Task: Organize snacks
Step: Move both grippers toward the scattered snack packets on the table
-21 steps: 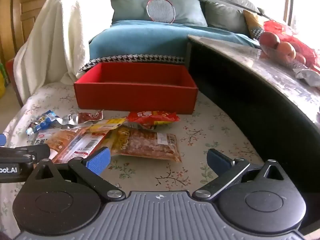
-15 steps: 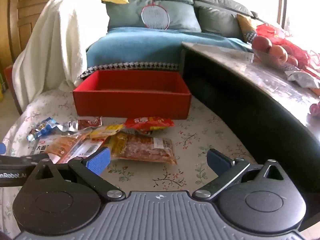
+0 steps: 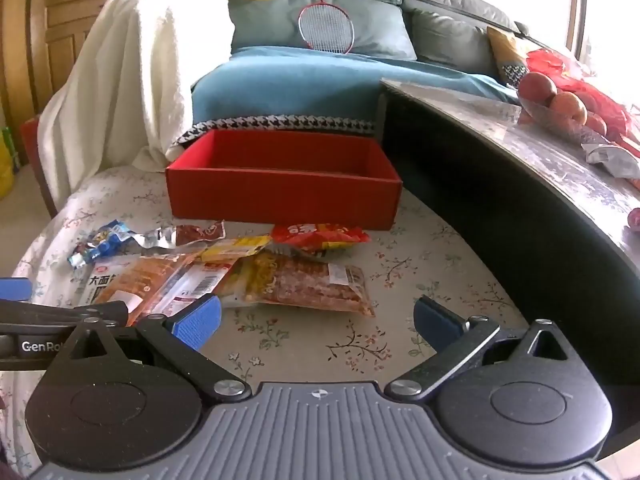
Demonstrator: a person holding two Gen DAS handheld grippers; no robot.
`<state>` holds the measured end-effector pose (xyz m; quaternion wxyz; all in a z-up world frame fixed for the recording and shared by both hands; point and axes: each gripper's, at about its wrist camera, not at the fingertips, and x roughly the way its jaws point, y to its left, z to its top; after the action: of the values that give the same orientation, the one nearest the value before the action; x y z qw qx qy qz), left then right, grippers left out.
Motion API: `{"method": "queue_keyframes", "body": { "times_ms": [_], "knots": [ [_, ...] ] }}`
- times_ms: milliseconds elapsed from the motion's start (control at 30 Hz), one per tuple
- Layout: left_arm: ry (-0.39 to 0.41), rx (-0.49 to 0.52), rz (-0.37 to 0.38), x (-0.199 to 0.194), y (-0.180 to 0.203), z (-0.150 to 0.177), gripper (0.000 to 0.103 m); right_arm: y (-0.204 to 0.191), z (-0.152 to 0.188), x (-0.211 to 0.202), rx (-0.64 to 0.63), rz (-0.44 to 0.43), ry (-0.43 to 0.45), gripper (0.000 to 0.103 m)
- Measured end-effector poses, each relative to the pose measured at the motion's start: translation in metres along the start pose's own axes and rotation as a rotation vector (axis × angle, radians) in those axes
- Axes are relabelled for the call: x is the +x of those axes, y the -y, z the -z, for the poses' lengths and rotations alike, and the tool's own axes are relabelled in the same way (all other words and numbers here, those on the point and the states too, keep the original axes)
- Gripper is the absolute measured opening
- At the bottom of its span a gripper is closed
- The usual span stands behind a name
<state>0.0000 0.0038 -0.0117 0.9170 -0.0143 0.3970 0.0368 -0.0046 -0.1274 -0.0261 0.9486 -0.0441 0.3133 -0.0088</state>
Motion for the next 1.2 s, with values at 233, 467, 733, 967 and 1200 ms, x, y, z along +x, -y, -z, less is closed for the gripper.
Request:
{"method": "queue_keyframes", "body": {
  "times_ms": [233,467,733,967,1200],
  "knots": [
    [-0.007,0.004,-0.001,0.001,0.001,0.001,0.099,-0.002,0.001,0.005,-0.011,-0.009,-0.021,0.103],
    [-0.008,0.006,-0.005,0.003,0.001,0.002,0.099,-0.001,0.001,0.007,-0.007,-0.018,-0.031,0.103],
    [-0.012,0.006,-0.008,0.004,0.000,0.003,0.099,-0.001,0.002,0.010,-0.001,-0.023,-0.047,0.103],
    [-0.013,0.006,-0.008,0.004,0.000,0.003,0.099,-0.001,0.003,0.012,0.001,-0.028,-0.057,0.103],
    [-0.014,0.007,-0.009,0.004,0.000,0.003,0.099,-0.001,0.002,0.014,0.003,-0.032,-0.065,0.103]
  ]
}}
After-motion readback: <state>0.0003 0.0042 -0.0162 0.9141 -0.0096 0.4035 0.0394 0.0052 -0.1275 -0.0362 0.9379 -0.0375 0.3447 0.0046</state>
